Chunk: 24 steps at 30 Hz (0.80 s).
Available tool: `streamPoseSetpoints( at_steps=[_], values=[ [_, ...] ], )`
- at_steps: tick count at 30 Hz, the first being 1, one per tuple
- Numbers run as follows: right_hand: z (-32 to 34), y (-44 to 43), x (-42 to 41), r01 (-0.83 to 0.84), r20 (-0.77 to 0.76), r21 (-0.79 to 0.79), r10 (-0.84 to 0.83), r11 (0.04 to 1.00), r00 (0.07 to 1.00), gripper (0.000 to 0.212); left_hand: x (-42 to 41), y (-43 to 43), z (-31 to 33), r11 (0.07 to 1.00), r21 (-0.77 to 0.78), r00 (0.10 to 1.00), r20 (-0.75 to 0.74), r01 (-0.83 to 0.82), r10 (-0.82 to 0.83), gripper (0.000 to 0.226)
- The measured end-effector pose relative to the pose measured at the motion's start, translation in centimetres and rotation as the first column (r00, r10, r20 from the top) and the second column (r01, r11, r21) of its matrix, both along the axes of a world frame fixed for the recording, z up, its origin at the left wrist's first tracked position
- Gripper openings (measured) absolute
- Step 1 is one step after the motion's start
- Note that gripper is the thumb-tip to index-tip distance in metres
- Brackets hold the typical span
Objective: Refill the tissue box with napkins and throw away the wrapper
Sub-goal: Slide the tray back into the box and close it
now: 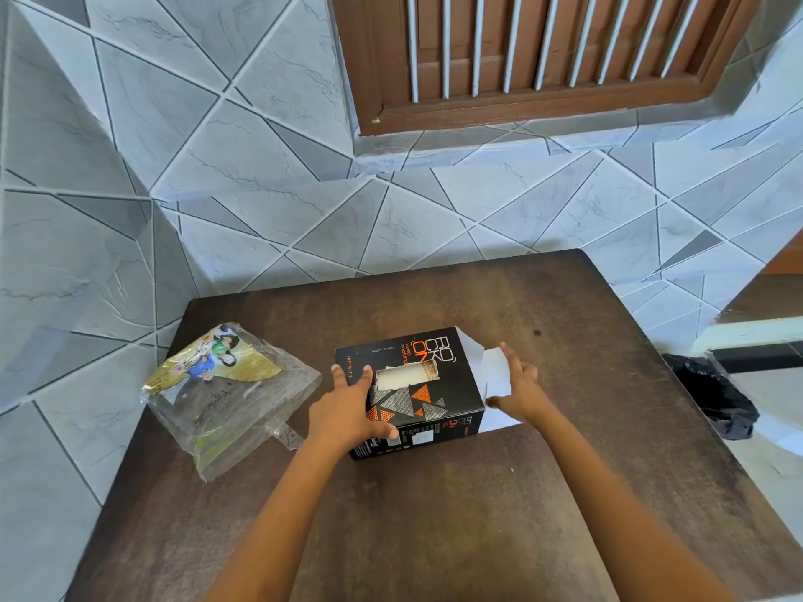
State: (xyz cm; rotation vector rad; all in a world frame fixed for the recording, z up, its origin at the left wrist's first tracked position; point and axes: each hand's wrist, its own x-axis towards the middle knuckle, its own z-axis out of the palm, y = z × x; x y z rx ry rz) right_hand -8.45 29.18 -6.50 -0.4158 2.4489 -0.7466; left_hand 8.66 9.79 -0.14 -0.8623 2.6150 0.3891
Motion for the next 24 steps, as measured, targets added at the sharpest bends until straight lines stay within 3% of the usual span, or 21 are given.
streamPoseSetpoints(
  at_steps=[3, 7, 11, 14, 17, 19, 24],
  values=[
    [0.2, -0.7, -0.8, -0.099, 0.005, 0.02, 0.099, 0.995, 0.995, 0.095, 0.0, 0.0, 0.0, 1.0, -0.003, 1.0, 0.0, 0.003, -0.003, 0.109],
    [0.5, -0.8, -1.5, -0.15, 0.032, 0.057, 0.148, 0.987, 0.988, 0.065, 0.0, -0.1, -0.2, 1.0, 0.002, 1.0, 0.0, 0.004, -0.004, 0.111],
    [0.7, -0.4, -0.7, -0.156, -0.076, -0.009, 0.155, 0.988, 0.985, 0.032, -0.1, -0.2, -0.3, 1.0, -0.005, 1.0, 0.006, 0.006, -0.006, 0.111],
    [0.7, -0.3, -0.5, -0.025, -0.107, -0.183, 0.005, 0.983, 0.994, 0.035, -0.1, -0.2, -0.4, 1.0, -0.01, 1.0, 0.007, 0.004, -0.004, 0.111],
    [1.4, -0.7, -0.2, 0.16, -0.048, -0.38, -0.193, 0.911, 0.98, 0.048, 0.0, -0.2, -0.4, 1.0, -0.013, 1.0, 0.007, 0.005, -0.005, 0.111],
    [2.1, -1.5, 0.3, 0.193, 0.018, -0.439, -0.206, 0.878, 0.978, 0.042, 0.0, -0.2, -0.4, 1.0, -0.011, 1.0, 0.006, 0.004, -0.004, 0.11],
    [2.3, -3.1, 1.4, 0.17, 0.011, -0.459, -0.186, 0.872, 0.983, 0.031, 0.1, -0.1, -0.3, 1.0, -0.004, 1.0, -0.007, -0.003, 0.003, 0.109]
  ],
)
